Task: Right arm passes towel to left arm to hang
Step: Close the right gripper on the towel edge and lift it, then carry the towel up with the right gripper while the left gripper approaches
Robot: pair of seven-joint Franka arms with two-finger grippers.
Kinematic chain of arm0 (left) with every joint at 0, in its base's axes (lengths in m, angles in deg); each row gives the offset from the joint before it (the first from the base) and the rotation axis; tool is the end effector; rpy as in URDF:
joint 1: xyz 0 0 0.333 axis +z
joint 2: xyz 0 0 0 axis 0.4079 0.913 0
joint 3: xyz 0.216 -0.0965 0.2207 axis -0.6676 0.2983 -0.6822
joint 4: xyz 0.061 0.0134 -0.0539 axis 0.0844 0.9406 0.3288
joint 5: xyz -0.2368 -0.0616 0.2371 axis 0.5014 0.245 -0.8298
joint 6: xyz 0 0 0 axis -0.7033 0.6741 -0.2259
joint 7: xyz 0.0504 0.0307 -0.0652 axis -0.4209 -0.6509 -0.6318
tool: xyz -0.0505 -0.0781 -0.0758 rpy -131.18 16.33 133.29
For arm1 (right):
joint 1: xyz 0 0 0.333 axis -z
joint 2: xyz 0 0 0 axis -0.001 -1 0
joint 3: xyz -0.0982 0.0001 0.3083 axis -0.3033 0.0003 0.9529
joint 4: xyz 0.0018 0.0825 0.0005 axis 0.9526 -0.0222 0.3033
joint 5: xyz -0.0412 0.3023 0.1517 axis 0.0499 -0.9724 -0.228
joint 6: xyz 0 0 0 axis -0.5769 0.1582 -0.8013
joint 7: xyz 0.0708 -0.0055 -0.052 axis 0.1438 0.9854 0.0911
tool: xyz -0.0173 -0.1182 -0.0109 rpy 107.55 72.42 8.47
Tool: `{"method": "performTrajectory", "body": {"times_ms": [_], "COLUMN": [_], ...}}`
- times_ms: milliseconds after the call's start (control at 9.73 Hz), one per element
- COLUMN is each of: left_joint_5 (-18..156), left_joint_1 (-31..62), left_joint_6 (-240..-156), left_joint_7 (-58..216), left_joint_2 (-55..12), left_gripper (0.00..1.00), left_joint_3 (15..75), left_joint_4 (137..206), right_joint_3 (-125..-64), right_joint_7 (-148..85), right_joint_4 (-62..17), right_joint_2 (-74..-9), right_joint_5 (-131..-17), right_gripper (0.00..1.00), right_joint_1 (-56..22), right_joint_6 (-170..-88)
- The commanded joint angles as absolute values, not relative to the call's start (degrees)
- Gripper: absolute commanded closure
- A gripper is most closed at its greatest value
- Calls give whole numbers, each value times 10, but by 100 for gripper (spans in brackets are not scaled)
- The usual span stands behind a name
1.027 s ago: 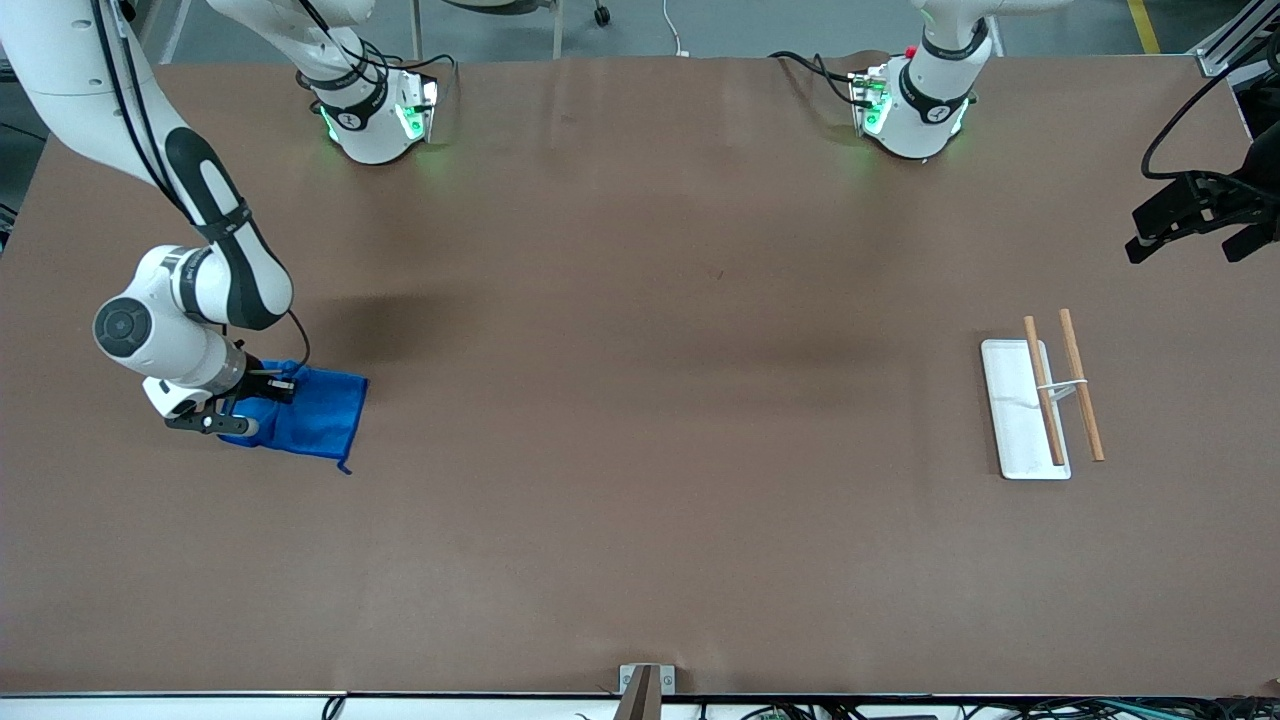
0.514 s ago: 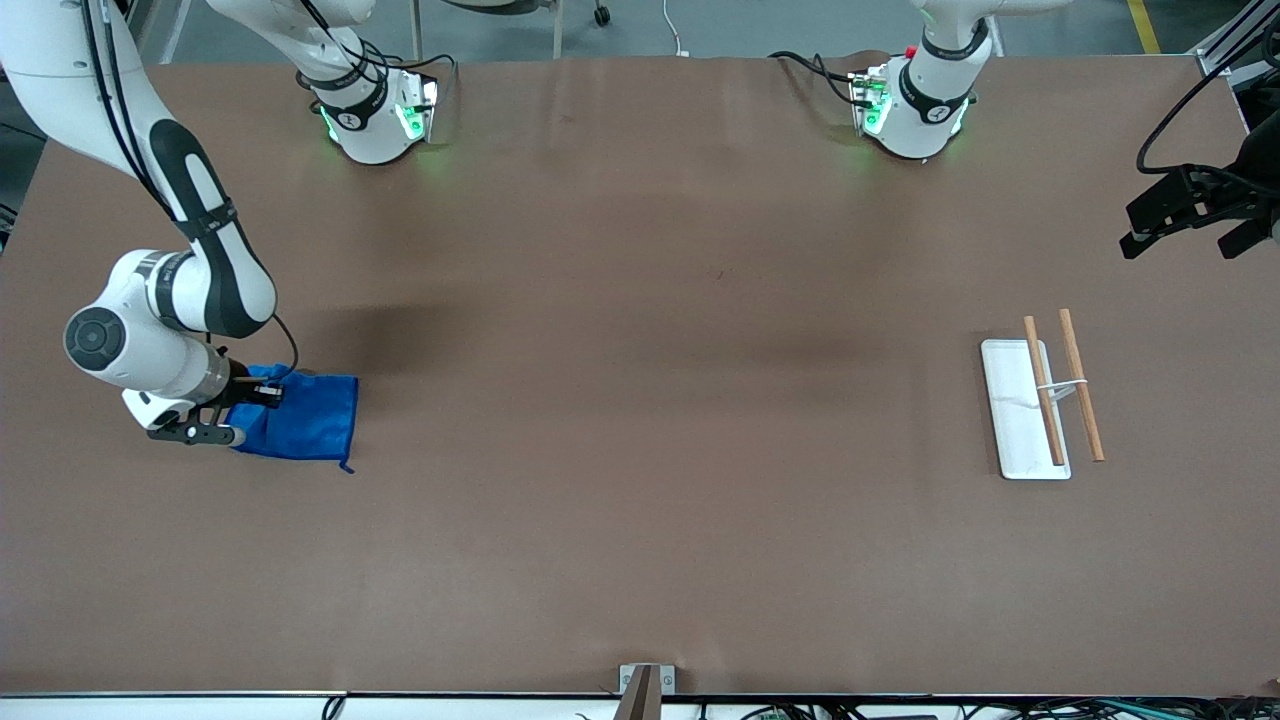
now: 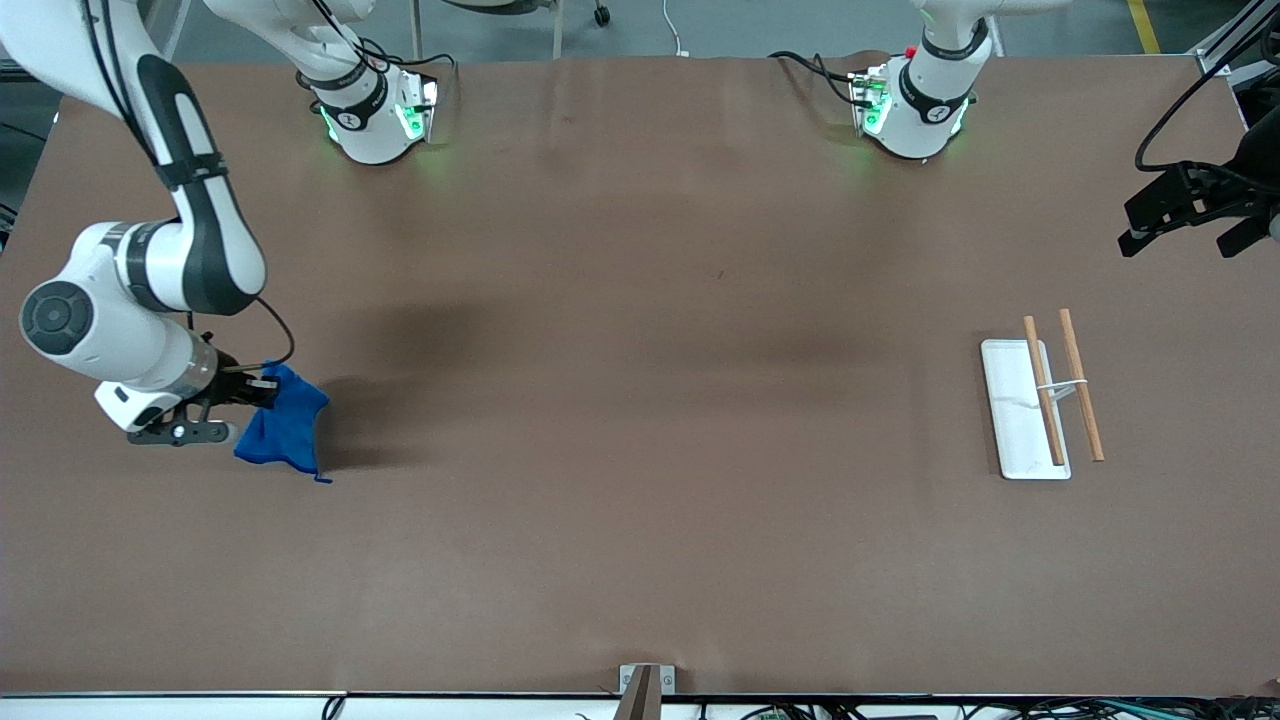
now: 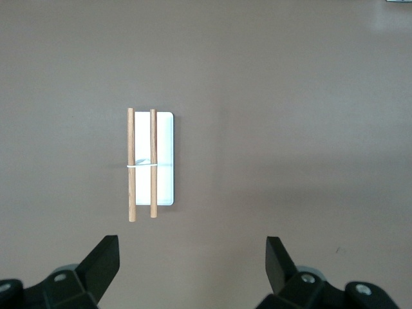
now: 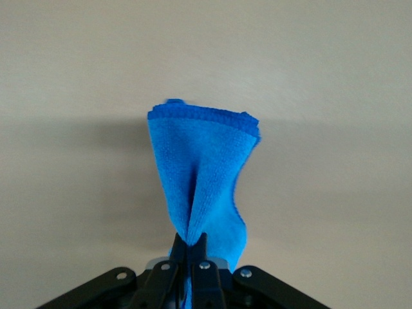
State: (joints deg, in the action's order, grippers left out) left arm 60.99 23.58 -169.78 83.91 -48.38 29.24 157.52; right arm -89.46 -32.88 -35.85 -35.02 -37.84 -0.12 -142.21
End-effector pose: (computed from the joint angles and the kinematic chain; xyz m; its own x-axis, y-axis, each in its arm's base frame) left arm 0.4913 -0.0284 0.6636 0.9963 -0.0222 0.0827 -0.0238 -0.9995 0.0191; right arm 0.5676 -0.0054 0.3474 0.9985 0.0511 -0.0205 0.0510 -0.9987 -0.0061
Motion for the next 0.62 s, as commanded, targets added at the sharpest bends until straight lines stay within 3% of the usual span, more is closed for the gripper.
{"method": "performTrajectory", "body": {"times_ms": [0,205,514], "left_joint_5": [616,675,829], "left_joint_1": [224,229,230], "left_joint_6": [-1679,-1677,-1677], "left_joint_7": [844,845,858], "left_joint_2": [-484,-484,-483], "left_gripper": [0,0,0], "left_joint_3": [296,294,290], "left_joint_4": [1592,1594,1642], "right_joint_3": [-856,-825,-825], "right_joint_7": [-329,-332,-332], "right_joint_4": [-328,-303,-260], "right_joint_2": [-345,-346,-349], "right_joint_5": [-464,-563,-729], "right_gripper": [100,100,100], "right_joint_1": [-7,-22,-97], "right_joint_6": [-1415,-1417,-1420]}}
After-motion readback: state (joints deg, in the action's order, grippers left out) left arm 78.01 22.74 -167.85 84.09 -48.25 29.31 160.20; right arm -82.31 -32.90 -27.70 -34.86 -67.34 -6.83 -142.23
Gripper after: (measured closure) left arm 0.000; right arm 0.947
